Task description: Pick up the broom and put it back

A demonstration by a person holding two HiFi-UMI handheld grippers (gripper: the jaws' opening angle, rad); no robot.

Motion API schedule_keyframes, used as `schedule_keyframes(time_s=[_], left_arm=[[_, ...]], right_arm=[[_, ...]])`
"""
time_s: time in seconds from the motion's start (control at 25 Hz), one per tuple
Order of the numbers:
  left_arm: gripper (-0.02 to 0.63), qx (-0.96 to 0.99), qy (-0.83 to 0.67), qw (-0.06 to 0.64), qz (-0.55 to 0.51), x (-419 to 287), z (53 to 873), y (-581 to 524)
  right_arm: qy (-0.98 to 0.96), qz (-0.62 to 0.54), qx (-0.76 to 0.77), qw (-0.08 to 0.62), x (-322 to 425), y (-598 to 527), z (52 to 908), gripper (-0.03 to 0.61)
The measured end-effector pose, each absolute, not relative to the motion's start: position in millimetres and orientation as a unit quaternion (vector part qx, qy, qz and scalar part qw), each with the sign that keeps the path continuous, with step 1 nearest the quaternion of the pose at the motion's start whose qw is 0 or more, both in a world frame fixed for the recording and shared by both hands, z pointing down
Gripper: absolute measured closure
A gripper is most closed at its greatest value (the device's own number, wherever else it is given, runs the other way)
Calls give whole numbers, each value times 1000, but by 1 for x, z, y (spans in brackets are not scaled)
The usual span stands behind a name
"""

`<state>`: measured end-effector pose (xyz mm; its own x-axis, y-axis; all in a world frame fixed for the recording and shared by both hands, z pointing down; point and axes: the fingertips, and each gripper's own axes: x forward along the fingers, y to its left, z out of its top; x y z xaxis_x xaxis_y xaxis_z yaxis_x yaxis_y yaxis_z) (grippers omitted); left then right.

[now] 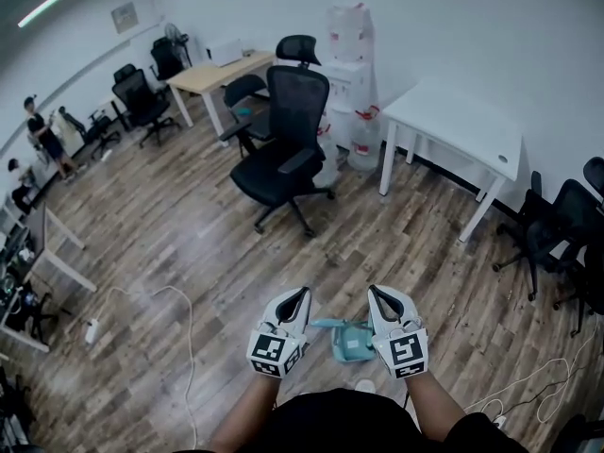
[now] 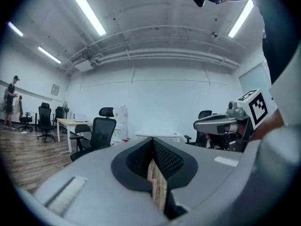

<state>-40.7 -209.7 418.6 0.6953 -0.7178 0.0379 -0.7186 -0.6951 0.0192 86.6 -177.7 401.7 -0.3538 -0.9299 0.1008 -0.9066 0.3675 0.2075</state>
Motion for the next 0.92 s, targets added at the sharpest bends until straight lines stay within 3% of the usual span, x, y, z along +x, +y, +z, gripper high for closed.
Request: schedule_keyframes(time_s=[0.92], left_arm=[[597,918,-396,14,-3,-42,401,-210]], right_arm=[[-810,-76,577,81,90,-190,383,577]])
